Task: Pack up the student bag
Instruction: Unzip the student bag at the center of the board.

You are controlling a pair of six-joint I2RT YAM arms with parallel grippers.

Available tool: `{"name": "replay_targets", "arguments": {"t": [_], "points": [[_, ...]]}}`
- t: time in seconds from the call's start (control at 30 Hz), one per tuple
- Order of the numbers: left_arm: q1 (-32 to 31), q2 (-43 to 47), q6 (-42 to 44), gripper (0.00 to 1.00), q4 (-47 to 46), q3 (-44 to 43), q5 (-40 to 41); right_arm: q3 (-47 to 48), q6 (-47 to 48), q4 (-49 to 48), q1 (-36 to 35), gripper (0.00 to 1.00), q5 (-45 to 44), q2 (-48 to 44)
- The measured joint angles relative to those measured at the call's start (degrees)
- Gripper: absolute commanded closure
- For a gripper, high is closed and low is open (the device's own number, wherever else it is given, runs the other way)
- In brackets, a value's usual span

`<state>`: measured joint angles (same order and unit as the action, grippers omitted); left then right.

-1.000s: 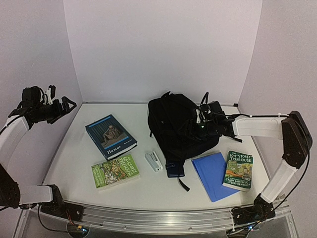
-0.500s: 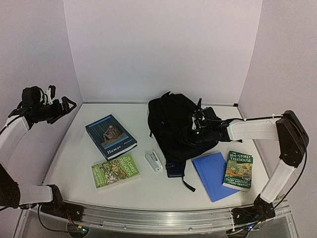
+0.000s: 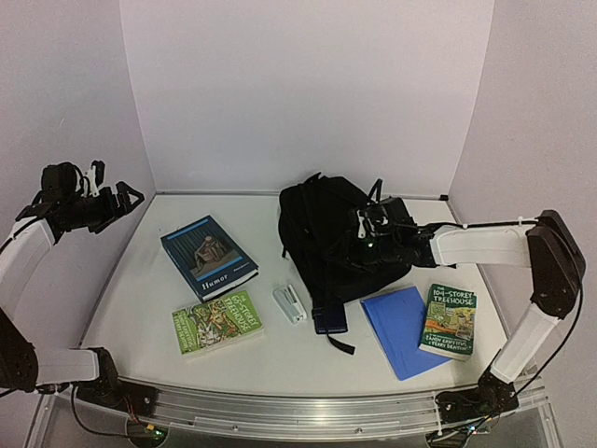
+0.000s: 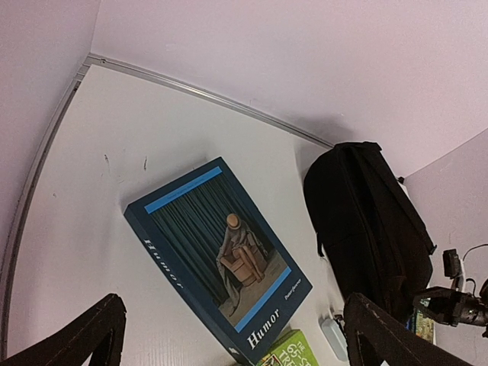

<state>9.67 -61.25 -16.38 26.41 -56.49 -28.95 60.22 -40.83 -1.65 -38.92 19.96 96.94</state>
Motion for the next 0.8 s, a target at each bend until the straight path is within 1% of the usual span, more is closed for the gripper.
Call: {"name": "replay_targets", "arguments": {"t": [0.17, 0.3, 0.37, 0.47, 0.63, 0.7, 0.73, 0.8], "points": [[0.0, 0.5, -0.1, 0.00, 0.0, 0.0, 0.0, 2.2, -1.5, -3.2, -2.6, 1.00, 1.3, -0.5], [0.0, 1.3, -0.1, 0.00, 0.0, 0.0, -0.1, 6.9, -2.4, -6.1, -5.6, 1.00, 1.4, 2.2], [0.0, 1.7, -0.1, 0.00, 0.0, 0.0, -0.5, 9.7, -2.7, -7.4, -7.4, 1.00, 1.2, 5.1], [0.0, 2.3, -0.2, 0.00, 0.0, 0.0, -0.9, 15.2, -2.8, -8.9, -10.7, 1.00, 0.3, 11.7], [0.0, 2.8, -0.2, 0.00, 0.0, 0.0, -1.1, 21.9, -2.8, -9.3, -15.4, 1.00, -2.2, 21.1], [-0.1, 2.8, -0.2, 0.00, 0.0, 0.0, -1.1, 23.7, -2.7, -9.2, -16.8, 0.95, -3.5, 23.9], [-0.1, 2.8, -0.2, 0.00, 0.0, 0.0, -1.1, 24.3, -2.7, -9.2, -17.5, 0.88, -4.3, 24.9], [-0.3, 2.8, -0.2, 0.00, 0.0, 0.0, -1.1, 24.9, -2.7, -9.0, -18.3, 0.69, -5.4, 26.1]]}}
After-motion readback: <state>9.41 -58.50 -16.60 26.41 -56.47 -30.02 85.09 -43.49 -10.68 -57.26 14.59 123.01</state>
